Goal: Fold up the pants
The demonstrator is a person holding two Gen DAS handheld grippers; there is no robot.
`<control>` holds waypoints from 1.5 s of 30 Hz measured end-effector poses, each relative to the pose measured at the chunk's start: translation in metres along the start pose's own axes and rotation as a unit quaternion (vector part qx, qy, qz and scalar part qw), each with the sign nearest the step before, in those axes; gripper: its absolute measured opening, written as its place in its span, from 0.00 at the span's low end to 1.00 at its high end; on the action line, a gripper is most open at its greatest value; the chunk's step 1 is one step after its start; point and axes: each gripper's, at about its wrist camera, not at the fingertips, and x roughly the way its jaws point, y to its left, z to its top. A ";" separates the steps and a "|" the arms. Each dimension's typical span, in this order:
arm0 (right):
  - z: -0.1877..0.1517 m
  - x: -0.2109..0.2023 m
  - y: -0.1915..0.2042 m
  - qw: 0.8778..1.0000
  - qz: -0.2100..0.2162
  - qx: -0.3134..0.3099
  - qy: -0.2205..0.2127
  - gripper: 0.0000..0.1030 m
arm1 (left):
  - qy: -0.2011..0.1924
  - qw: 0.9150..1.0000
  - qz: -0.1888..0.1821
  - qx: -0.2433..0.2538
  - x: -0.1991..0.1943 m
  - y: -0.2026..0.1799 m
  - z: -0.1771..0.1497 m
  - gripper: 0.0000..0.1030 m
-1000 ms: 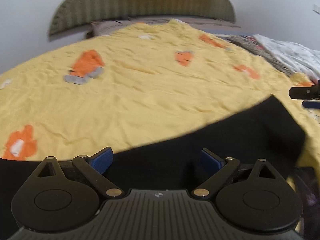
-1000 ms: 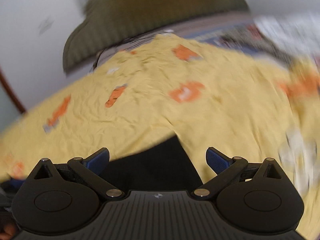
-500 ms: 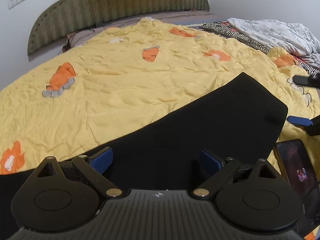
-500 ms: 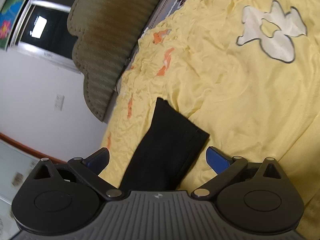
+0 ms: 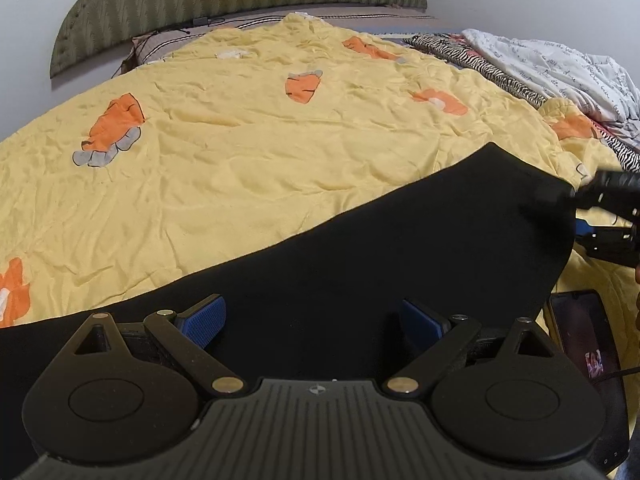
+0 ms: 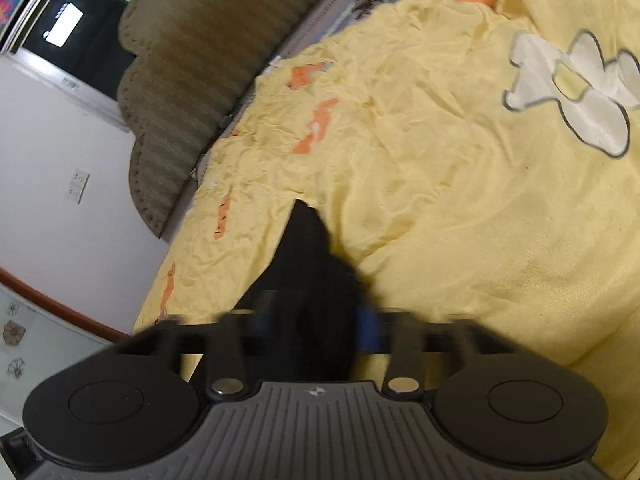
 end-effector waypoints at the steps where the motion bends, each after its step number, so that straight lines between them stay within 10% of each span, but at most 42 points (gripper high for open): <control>1: -0.001 0.000 0.000 1.000 -0.009 -0.008 -0.002 0.16 | -0.002 1.000 0.000 -0.003 0.000 0.001 0.001 0.93; 5: -0.013 -0.010 0.032 0.990 -0.056 -0.126 -0.030 0.14 | 0.004 1.000 -0.014 -0.019 0.006 0.006 0.007 0.92; 10: -0.050 -0.012 0.100 0.931 -0.114 -0.343 -0.052 0.14 | 0.009 0.992 -0.084 -0.096 0.016 0.017 0.025 0.92; 16: -0.088 -0.001 0.134 0.870 -0.133 -0.473 -0.044 0.14 | 0.040 0.945 -0.242 -0.216 0.039 0.020 0.047 0.93; 22: -0.117 -0.003 0.151 0.832 -0.127 -0.538 -0.042 0.14 | 0.082 0.912 -0.308 -0.257 0.074 -0.003 0.063 0.93; 24: -0.122 -0.006 0.154 0.829 -0.120 -0.544 -0.041 0.14 | 0.096 0.898 -0.323 -0.282 0.089 -0.006 0.064 0.85; 28: -0.127 -0.002 0.154 0.823 -0.130 -0.552 -0.030 0.17 | 0.142 0.873 -0.343 -0.315 0.116 -0.008 0.059 0.17; 31: -0.131 0.007 0.152 0.814 -0.163 -0.558 -0.016 0.70 | 0.123 0.891 -0.318 -0.300 0.114 -0.010 0.056 0.11; 33: -0.137 0.010 0.152 0.801 -0.174 -0.572 -0.030 0.77 | 0.107 0.903 -0.308 -0.281 0.104 -0.011 0.057 0.11; 36: -0.139 0.014 0.153 0.800 -0.165 -0.576 -0.022 0.72 | 0.081 0.916 -0.297 -0.258 0.085 -0.010 0.059 0.10; 39: -0.138 0.019 0.154 0.810 -0.171 -0.560 -0.016 0.27 | 0.059 0.928 -0.281 -0.237 0.063 -0.008 0.059 0.10; 45: -0.168 0.002 0.180 0.799 -0.120 -0.587 -0.041 0.13 | 0.008 0.959 -0.204 -0.195 0.005 0.019 0.039 0.06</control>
